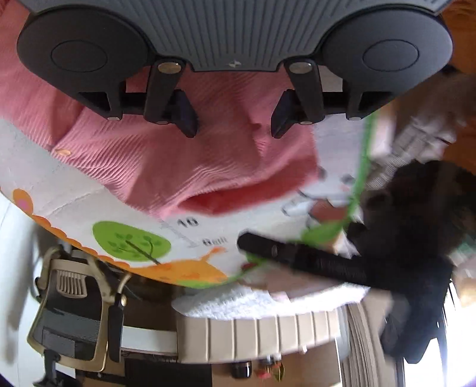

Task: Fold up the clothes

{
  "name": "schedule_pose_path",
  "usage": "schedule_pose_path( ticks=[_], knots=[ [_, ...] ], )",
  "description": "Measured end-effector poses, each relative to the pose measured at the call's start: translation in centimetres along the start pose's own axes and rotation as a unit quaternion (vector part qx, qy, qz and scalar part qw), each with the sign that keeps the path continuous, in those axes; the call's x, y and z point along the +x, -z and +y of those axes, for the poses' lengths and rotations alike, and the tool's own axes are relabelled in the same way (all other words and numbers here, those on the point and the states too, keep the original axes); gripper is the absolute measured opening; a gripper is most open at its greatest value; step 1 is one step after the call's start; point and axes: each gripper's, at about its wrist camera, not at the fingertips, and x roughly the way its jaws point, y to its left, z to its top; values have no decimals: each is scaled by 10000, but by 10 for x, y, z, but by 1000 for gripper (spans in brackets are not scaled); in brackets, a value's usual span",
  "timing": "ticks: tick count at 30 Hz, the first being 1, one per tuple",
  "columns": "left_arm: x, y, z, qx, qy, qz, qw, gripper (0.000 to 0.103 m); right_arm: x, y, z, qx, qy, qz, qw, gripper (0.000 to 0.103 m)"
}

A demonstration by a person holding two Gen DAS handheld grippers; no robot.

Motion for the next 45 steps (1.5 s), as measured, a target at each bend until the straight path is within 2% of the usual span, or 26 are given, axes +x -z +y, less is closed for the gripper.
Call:
schedule_pose_path(
  ticks=[2,6,9,12,14,16,19,21,22,23,25,27,30,33,35,36,38,39,40,41,43,45],
  knots=[
    [-1,1,9,-382,452,90,9982,99,-24,-7,-9,193,53,-259,9995,57],
    [7,8,17,-1034,1512,432,9821,99,-88,9,-49,948,922,-829,9877,60],
    [19,17,4,-983,1818,684,9760,99,-121,36,-80,1790,1404,-1028,9683,61],
    [36,26,-10,-977,1952,892,9718,99,-131,68,-102,2606,1583,-1047,9466,61],
    [46,32,-15,-1025,1967,959,9704,99,-121,80,-107,2817,1526,-1013,9418,61],
    [56,35,-19,-1069,1838,969,9723,95,-105,87,-107,2911,1418,-985,9410,61],
    [62,35,-24,-1031,1556,956,9778,64,-77,86,-102,2743,1352,-956,9473,61],
    [61,31,-27,-960,1460,948,9800,43,-61,79,-92,2284,1337,-819,9609,45],
    [55,26,-29,-908,1492,877,9807,30,-60,73,-85,2022,1368,-780,9666,27],
    [49,21,-30,-857,1523,806,9813,28,-65,67,-79,1900,1362,-851,9686,20],
    [28,9,-34,-680,1570,557,9837,26,-78,56,-68,1695,1324,-1010,9714,16],
    [6,0,-37,-496,1580,341,9856,26,-98,51,-60,1655,1201,-1205,9714,16],
    [-13,2,-39,-246,1536,340,9872,27,-106,58,-52,1636,1174,-1082,9735,16],
    [1,28,-39,-137,1304,853,9877,31,-90,76,-52,1702,1233,-689,9752,18],
    [12,42,-35,-162,1160,1175,9861,42,-79,87,-54,1750,1284,-442,9752,27],
    [12,42,-31,-243,1207,1196,9852,45,-78,90,-56,1796,1269,-388,9747,30],
    [7,32,-22,-448,1435,1046,9831,63,-96,84,-67,1993,1116,-662,9713,45],
    [4,23,-19,-528,1542,911,9824,70,-106,80,-73,2117,1054,-856,9678,52],
    [1,14,-16,-609,1648,776,9814,84,-115,76,-83,2291,980,-1058,9627,63],
    [0,5,-14,-682,1754,655,9799,89,-119,72,-94,2473,889,-1190,9575,65],
    [13,-7,-13,-808,1894,603,9767,89,-116,67,-121,3023,577,-1293,9426,65],
    [37,-13,-12,-1012,1904,771,9734,89,-100,67,-145,3557,265,-1158,9270,65]
  ],
)
